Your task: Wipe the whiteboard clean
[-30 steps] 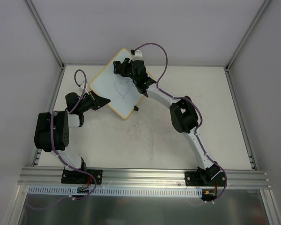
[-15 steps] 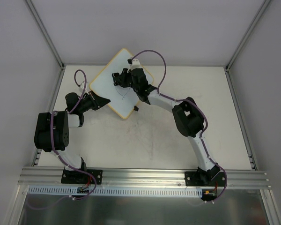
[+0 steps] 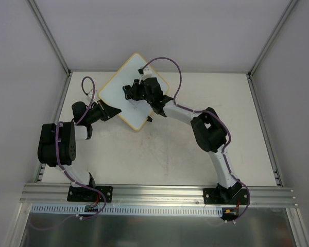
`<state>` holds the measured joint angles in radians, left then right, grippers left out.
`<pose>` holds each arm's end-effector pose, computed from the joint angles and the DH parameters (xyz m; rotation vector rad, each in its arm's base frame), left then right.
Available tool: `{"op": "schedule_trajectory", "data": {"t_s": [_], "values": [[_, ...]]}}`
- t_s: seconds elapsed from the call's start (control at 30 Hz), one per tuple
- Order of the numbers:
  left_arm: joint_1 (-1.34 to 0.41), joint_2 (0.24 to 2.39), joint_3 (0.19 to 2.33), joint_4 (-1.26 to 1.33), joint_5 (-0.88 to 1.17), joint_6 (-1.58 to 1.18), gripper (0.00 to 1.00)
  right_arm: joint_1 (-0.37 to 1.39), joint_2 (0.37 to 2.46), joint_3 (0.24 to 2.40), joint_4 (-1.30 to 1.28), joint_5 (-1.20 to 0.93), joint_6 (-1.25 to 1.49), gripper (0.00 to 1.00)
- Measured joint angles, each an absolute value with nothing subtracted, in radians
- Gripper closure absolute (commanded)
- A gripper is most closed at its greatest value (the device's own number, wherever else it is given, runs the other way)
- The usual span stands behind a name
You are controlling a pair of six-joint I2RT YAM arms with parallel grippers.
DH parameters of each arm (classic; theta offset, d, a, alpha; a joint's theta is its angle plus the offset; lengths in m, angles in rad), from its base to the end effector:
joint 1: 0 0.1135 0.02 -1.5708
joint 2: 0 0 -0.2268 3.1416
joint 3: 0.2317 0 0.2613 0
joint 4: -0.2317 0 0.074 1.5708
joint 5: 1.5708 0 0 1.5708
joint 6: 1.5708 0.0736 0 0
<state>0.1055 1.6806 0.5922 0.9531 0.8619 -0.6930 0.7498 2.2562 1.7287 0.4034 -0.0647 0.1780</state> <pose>0.3408 -0.0201 0.1250 -0.0315 1.7983 -1.1565 0.4065 0.3850 0.1947 -0.5417 1.6655 0.7423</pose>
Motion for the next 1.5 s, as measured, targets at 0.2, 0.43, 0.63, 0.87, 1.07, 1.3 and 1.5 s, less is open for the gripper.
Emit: {"op": "schedule_trajectory", "data": {"t_s": [0.2, 0.43, 0.63, 0.87, 1.07, 1.3, 1.5], "values": [[0.105, 1.681, 0.592, 0.954, 0.863, -0.693, 1.00, 0.765, 2.257, 1.824, 0.221, -0.067, 0.128, 1.00], [0.105, 1.681, 0.592, 0.955, 0.862, -0.692, 1.00, 0.812, 2.299, 1.994, 0.007, -0.096, 0.061, 1.00], [0.106, 1.681, 0.592, 0.951, 0.860, -0.692, 1.00, 0.833, 2.331, 2.083, -0.075, -0.098, 0.025, 1.00], [0.106, 1.681, 0.592, 0.950, 0.855, -0.693, 1.00, 0.813, 2.366, 2.162, -0.150, -0.131, 0.053, 1.00], [0.106, 1.681, 0.592, 0.951, 0.854, -0.693, 1.00, 0.765, 2.395, 2.199, -0.163, -0.229, 0.148, 1.00], [0.105, 1.681, 0.593, 0.952, 0.856, -0.693, 1.00, 0.674, 2.420, 2.212, -0.167, -0.283, 0.254, 1.00], [0.104, 1.681, 0.596, 0.952, 0.865, -0.693, 1.00, 0.586, 2.433, 2.212, -0.205, -0.274, 0.300, 1.00]]}}
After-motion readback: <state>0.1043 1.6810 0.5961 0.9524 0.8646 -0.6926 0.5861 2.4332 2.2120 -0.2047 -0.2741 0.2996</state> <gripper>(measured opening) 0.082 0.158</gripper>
